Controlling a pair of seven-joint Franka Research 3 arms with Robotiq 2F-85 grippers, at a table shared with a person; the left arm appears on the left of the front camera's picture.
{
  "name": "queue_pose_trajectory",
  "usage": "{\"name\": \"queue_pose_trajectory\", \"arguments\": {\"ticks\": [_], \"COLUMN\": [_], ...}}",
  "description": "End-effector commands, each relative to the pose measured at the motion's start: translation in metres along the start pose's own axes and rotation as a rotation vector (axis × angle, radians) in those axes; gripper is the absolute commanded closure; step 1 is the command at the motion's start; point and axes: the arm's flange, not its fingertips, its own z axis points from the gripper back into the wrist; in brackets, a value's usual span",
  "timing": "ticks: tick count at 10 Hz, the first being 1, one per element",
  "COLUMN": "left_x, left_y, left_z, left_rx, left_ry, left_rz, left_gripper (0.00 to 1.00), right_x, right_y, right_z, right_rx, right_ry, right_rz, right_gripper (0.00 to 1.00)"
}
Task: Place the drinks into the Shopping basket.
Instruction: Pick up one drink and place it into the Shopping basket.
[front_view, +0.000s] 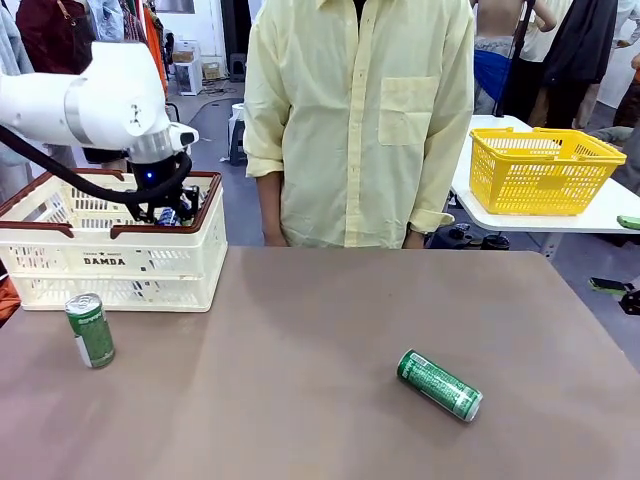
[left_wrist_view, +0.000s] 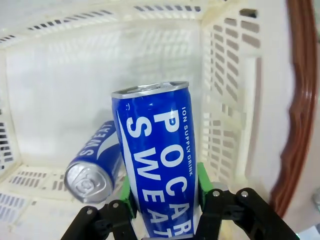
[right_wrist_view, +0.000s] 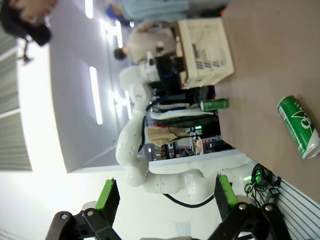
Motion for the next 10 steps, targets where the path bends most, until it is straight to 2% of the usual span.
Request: {"name": "queue_pose_trajectory", "arguments": {"ticks": [1, 6, 7, 9, 10], "left_x": [-0.007, -0.01, -0.01, -0.012, -0.012], "left_y": [0.002, 0.004, 0.004, 0.005, 0.005], "left_z": [-0.011, -0.023, -0.023, -0.021, -0.019], "left_rx": [0.047, 0.086, 0.085, 0.081, 0.084], "left_ry": [-0.016, 0.001, 0.004, 0.002, -0.002], "left_rz": [0.037, 0.041, 0.042, 0.042, 0.042], "left_gripper": [1.0, 1.0, 0.93, 0.0, 0.0], "right_x": [0.0, 0.0, 0.0, 0.0, 0.0], "right_y": [0.005, 0.005, 0.005, 0.005, 0.005], "right_z": [0.0, 0.0, 0.0, 0.0, 0.0], "right_rx": [0.017, 0.017, 0.017, 0.017, 0.017], "right_ry": [0.0, 0.0, 0.0, 0.0, 0.0], "right_rz": [-0.004, -0.004, -0.004, -0.004, -0.004], "right_gripper": [0.0, 0.0, 0.0, 0.0, 0.0]}}
